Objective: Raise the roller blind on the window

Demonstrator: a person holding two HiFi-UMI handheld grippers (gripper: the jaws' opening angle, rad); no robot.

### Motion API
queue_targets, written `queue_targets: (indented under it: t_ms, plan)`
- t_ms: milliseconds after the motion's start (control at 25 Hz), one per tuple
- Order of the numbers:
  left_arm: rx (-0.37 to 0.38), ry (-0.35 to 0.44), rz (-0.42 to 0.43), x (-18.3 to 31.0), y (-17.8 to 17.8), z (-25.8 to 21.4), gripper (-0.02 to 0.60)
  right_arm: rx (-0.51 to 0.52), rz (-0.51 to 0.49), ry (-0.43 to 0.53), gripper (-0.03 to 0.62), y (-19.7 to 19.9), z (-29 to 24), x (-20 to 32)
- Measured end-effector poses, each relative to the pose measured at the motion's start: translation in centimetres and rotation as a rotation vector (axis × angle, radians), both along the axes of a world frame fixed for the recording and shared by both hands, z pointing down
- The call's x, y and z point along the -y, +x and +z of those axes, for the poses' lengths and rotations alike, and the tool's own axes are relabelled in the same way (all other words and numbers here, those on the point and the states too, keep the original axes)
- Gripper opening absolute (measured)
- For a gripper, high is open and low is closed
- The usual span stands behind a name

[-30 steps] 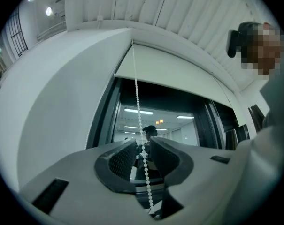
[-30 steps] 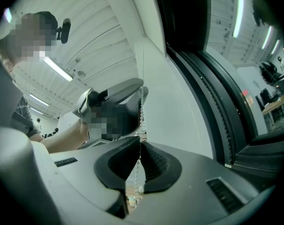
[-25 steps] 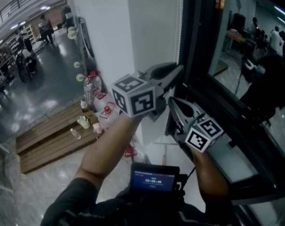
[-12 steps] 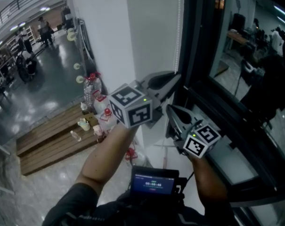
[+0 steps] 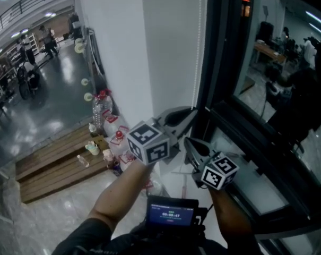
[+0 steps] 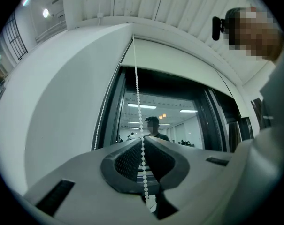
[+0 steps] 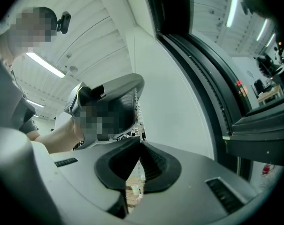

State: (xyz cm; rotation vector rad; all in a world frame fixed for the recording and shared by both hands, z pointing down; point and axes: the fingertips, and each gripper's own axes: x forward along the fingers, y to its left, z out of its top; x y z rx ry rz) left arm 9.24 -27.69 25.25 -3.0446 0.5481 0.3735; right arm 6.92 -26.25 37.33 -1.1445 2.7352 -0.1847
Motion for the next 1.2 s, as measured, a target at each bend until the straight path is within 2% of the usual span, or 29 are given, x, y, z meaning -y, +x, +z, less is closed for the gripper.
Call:
queue_targets:
  t_ms: [800, 920, 1200]
  plan:
    - [0.018, -0.012, -0.011, -0.5, -0.8, 4.4, 0.006, -0.057, 0.002, -0.089, 0.0, -0.7, 4.2, -0.1]
    - [0.028, -0.034, -0.008, -0.7, -0.9, 5.7, 0.006, -0.074, 0.014, -0.105, 0.0, -0.7, 5.4, -0.1]
    - [0.069, -0.064, -0.002, -0.4, -0.6, 9.6, 0.006, -0.081, 0.021, -0.2, 0.001, -0.4, 9.0, -0.2]
